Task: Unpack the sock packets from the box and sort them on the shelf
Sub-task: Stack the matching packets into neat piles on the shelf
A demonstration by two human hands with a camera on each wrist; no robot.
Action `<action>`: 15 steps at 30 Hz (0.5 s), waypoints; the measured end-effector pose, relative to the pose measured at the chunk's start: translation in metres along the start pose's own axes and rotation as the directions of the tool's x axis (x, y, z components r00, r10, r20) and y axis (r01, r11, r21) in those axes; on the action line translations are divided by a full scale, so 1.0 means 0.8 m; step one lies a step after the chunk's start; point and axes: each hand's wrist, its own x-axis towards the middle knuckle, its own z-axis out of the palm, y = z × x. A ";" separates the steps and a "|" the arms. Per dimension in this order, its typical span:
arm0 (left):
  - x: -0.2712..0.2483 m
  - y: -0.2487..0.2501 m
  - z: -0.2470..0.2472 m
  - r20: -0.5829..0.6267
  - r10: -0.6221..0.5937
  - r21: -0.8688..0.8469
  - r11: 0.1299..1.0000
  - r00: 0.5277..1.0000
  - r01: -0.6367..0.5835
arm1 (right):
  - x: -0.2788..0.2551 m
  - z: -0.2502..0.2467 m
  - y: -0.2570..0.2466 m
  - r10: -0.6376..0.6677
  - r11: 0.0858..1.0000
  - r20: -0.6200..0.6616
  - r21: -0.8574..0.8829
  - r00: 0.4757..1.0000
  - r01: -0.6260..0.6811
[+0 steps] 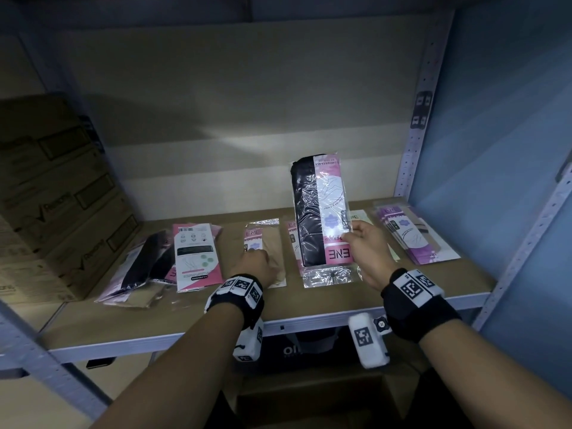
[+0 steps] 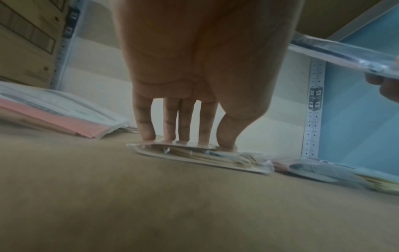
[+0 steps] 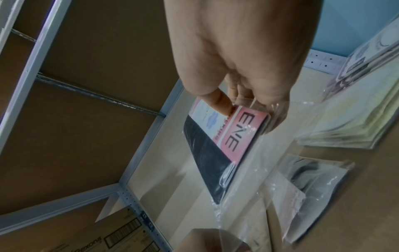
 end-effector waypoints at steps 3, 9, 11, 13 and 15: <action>0.001 0.000 -0.001 0.006 -0.011 -0.006 1.000 1.000 0.011 | -0.001 0.000 0.002 -0.009 1.000 0.002 -0.016 1.000 0.009; -0.003 0.013 -0.024 -0.162 -0.004 -0.572 0.815 0.987 -0.091 | -0.002 0.002 0.004 -0.026 0.999 0.008 -0.028 1.000 0.026; -0.016 0.031 -0.040 -0.119 -0.011 -0.833 0.546 0.993 -0.093 | -0.004 0.006 0.004 -0.031 0.999 0.003 -0.027 1.000 0.031; -0.027 0.045 -0.052 0.030 0.047 -0.962 0.272 0.998 0.017 | -0.005 0.009 0.005 -0.033 0.999 -0.002 -0.023 0.999 0.033; -0.036 0.054 -0.060 0.065 0.086 -0.991 0.123 0.994 0.054 | -0.007 0.012 0.005 -0.041 0.999 -0.005 -0.006 0.999 0.041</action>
